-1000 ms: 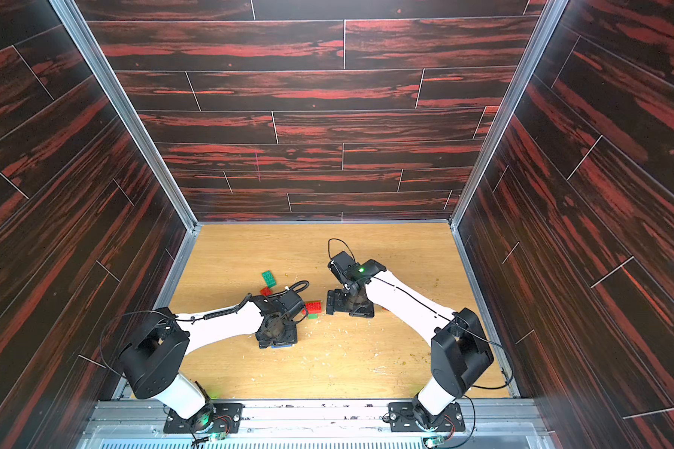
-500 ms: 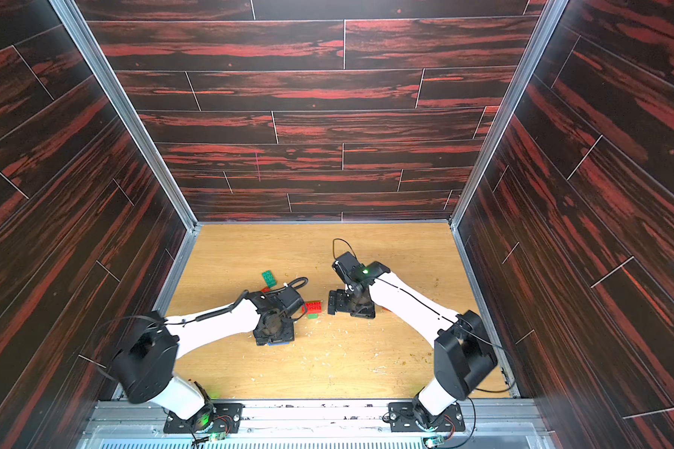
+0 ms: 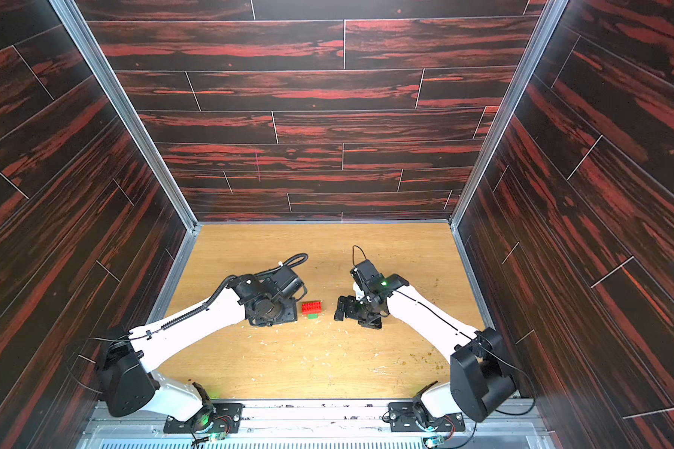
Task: Assemble a carrot with lego
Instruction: Pick up the lego brick from the center of the board, then assemble the lego brick with the lego brick.
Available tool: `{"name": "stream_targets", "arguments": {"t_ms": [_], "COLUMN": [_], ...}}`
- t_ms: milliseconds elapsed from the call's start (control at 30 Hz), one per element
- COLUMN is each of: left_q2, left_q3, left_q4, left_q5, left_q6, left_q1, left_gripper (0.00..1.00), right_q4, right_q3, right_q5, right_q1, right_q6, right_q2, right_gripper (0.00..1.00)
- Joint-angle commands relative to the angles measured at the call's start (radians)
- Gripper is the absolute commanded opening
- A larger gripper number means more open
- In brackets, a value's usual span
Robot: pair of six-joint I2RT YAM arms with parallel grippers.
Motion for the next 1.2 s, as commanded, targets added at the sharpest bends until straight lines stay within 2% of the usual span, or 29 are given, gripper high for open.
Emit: {"name": "stream_targets", "arguments": {"t_ms": [0,233,533,1167], "left_q2": [0.065,0.235,0.383,0.445], "left_q3": [0.068,0.241,0.352,0.393], "left_q4": [-0.025,-0.045,-0.056,-0.09], "left_q5": [0.019,0.058,0.072,0.056], "left_q6": [-0.021,-0.009,-0.01,0.008], "left_q1": [-0.005,-0.009,-0.008,0.033], "left_gripper": [0.46,0.46,0.46,0.46], "right_q4": [0.035,0.068,0.075,0.073], "right_q3": [-0.04,-0.111,-0.146,-0.137], "right_q5": [-0.061,-0.11,-0.142,-0.154], "right_q1": [-0.021,-0.071,-0.121,-0.164], "right_q6": [-0.002,-0.019,-0.048,-0.073], "right_q2": [-0.05,-0.081,-0.092,-0.064], "right_gripper": [0.93,0.93,0.93,0.93]}}
